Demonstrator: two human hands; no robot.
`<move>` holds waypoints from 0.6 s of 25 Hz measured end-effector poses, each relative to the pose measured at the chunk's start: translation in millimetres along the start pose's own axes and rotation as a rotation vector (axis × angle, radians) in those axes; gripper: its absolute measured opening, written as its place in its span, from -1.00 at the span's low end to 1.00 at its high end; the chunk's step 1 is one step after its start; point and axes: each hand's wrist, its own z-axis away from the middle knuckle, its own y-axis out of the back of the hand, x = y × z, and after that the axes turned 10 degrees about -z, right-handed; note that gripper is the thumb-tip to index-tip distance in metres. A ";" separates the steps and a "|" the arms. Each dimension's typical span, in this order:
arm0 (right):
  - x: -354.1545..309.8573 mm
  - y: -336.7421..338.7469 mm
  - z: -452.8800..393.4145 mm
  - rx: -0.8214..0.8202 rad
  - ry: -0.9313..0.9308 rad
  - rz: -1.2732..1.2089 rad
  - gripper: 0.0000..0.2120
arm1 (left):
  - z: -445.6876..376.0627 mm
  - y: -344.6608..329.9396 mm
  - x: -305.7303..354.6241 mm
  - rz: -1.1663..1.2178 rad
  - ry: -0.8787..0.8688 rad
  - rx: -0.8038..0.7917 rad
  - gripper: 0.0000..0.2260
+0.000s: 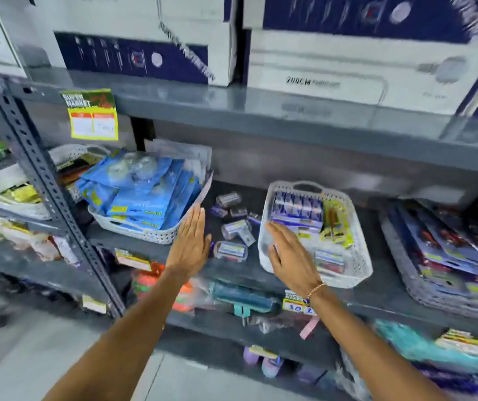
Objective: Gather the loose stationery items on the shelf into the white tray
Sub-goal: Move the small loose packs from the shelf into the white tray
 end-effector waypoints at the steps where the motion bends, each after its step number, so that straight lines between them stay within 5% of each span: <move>1: 2.1 -14.5 -11.6 -0.045 -0.035 -0.030 -0.57 | -2.7 -13.6 -14.0 0.029 0.040 -0.029 -0.49; 6: -14.4 -75.2 -63.4 -0.225 -0.102 -0.034 -0.64 | -15.3 -39.0 -57.6 0.101 0.053 -0.277 -0.49; 15: -42.8 -147.9 -110.8 -0.467 -0.222 0.243 -0.42 | -14.7 -47.0 -60.8 0.056 -0.093 -0.413 -0.45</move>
